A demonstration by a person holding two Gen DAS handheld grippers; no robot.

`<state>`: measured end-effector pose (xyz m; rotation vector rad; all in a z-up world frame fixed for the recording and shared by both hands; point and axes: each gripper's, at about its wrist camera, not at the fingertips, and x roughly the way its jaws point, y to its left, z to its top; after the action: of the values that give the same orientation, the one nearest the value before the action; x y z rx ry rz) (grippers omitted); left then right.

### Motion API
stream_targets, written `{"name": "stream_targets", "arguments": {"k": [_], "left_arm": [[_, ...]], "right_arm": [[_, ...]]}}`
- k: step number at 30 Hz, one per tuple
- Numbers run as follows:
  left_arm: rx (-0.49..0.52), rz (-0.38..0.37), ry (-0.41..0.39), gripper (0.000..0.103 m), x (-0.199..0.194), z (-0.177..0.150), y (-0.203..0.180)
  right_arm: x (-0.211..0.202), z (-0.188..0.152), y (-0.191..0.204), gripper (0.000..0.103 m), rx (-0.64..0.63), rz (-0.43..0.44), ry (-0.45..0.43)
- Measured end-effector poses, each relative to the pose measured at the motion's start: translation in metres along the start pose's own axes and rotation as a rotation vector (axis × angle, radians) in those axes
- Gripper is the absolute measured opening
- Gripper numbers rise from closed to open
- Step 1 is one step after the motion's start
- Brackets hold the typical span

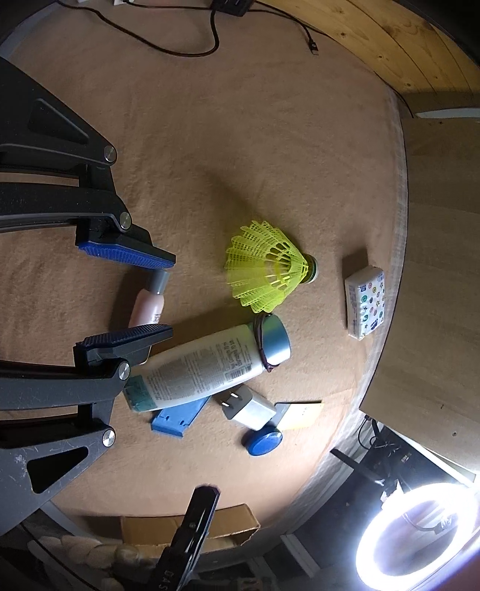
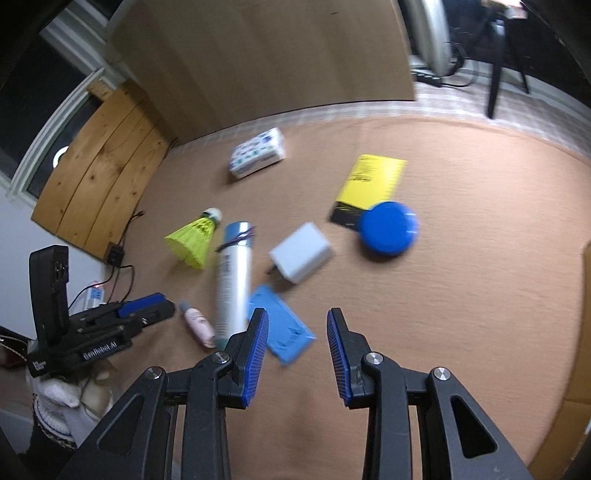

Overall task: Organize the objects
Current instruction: 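Move both tools back toward the lotion bottle and pink bottle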

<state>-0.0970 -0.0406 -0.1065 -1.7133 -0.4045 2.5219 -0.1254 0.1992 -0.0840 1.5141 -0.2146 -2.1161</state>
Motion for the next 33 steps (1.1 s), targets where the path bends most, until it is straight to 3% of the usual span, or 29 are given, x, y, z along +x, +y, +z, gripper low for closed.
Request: {"name": "stream_targets", "arguments": {"k": [4, 11, 22, 33], "left_arm": [[0.001, -0.015, -0.010, 0.033, -0.007, -0.005, 0.002], [-0.012, -0.035, -0.021, 0.033, -0.019, -0.013, 0.012], [-0.044, -0.059, -0.036, 0.033, -0.026, -0.016, 0.030], [-0.039, -0.069, -0.017, 0.033, -0.019, -0.013, 0.033]], "right_arm": [[0.015, 0.013, 0.027, 0.029, -0.062, 0.011, 0.012], [0.056, 0.034, 0.057, 0.017, -0.138, -0.023, 0.075], [0.094, 0.057, 0.066, 0.015, -0.158, -0.060, 0.130], [0.115, 0.088, 0.068, 0.016, -0.114, -0.026, 0.099]]}}
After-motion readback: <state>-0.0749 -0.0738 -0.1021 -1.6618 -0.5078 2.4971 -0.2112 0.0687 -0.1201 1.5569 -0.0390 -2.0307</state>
